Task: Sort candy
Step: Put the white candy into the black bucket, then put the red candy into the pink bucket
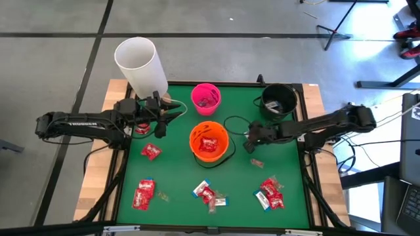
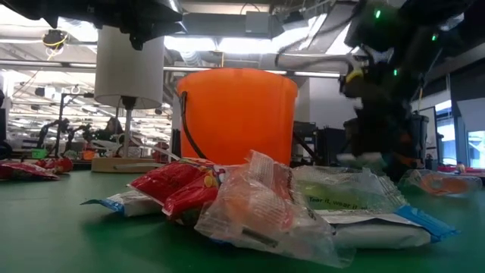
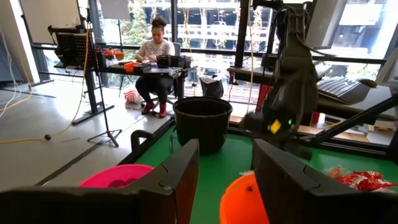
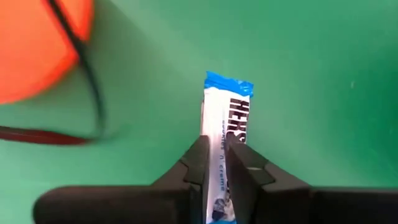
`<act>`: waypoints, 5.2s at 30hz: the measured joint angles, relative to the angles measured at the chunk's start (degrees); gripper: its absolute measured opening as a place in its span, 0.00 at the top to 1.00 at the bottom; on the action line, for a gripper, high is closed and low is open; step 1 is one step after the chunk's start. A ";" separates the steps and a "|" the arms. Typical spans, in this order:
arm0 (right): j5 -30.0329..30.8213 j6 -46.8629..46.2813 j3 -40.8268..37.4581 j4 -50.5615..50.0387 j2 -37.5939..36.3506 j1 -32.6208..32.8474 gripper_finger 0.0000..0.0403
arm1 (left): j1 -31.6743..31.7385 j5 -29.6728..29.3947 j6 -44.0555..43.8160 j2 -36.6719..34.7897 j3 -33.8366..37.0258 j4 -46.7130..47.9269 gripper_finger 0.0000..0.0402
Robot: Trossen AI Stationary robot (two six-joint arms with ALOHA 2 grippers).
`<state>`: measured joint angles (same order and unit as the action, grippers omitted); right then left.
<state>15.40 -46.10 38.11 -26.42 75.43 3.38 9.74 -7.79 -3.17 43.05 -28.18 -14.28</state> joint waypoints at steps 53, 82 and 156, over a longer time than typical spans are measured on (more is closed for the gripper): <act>9.24 1.45 -1.07 5.13 15.58 -3.45 0.62 | -5.77 -0.68 -5.74 0.00 0.02 -1.95 0.65; 10.46 12.88 5.87 5.69 -13.42 0.55 0.77 | -5.79 -0.70 -5.94 0.00 0.02 -1.57 0.65; 3.05 -7.96 6.06 -15.28 12.62 32.94 0.54 | -5.81 -0.22 -8.04 0.02 0.02 -0.41 0.65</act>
<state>18.44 -54.05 44.16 -41.70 88.05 36.32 3.92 -8.01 -11.20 43.07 -28.16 -14.69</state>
